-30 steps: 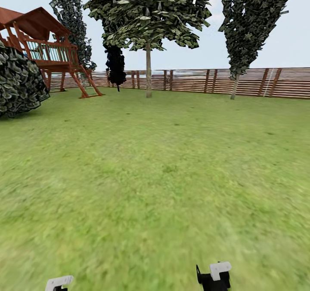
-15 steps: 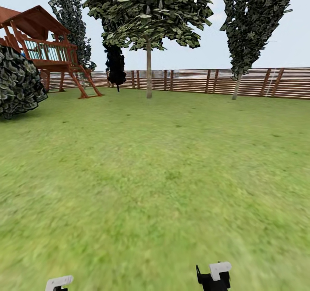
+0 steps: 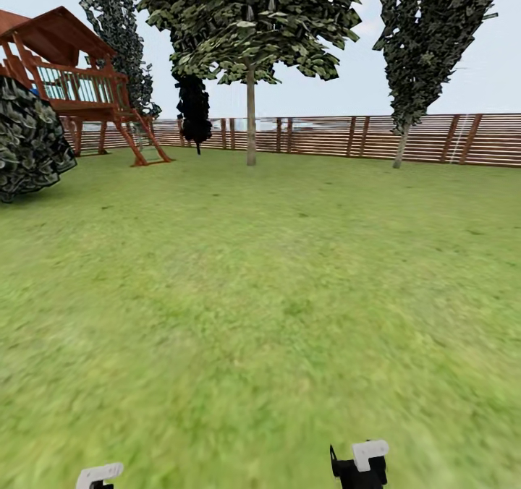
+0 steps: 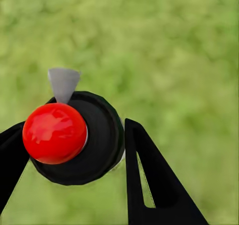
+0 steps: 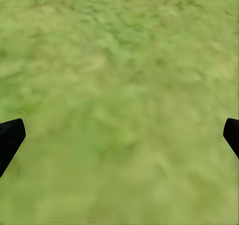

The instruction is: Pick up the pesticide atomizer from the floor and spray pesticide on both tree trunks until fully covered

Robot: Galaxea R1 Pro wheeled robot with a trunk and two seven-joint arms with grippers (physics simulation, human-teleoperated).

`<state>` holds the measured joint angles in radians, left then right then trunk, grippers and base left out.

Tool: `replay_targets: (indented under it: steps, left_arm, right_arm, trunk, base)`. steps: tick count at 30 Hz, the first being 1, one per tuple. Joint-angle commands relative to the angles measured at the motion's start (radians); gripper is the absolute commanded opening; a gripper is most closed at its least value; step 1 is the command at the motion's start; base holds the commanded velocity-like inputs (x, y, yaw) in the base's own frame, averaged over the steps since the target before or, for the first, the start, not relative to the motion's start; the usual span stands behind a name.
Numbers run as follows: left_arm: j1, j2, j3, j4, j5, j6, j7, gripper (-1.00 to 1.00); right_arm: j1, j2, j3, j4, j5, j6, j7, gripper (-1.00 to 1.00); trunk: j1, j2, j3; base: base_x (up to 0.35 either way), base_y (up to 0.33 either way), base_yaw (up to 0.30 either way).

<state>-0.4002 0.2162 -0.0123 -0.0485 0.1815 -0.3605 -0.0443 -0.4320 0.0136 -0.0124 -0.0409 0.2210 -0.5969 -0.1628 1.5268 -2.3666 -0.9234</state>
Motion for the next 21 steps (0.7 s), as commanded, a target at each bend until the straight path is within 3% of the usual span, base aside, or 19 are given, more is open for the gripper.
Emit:
replay_targets:
  steps: [1, 21]
  left_arm:
    - [0.000, 0.000, -0.001, 0.001, 0.009, -0.003, -0.005, -1.00]
    - [0.000, 0.000, -0.001, 0.001, 0.009, -0.002, -0.005, -1.00]
  right_arm:
    - [-0.001, 0.000, -0.001, 0.001, 0.011, -0.001, -0.009, 1.00]
    - [-0.001, 0.000, -0.001, 0.001, 0.011, -0.001, -0.009, 1.00]
  trunk:
    - [0.000, 0.000, -0.001]
    - [0.000, 0.000, -0.001]
  base:
    - [0.336, 0.073, 0.000]
    - [0.336, 0.073, 0.000]
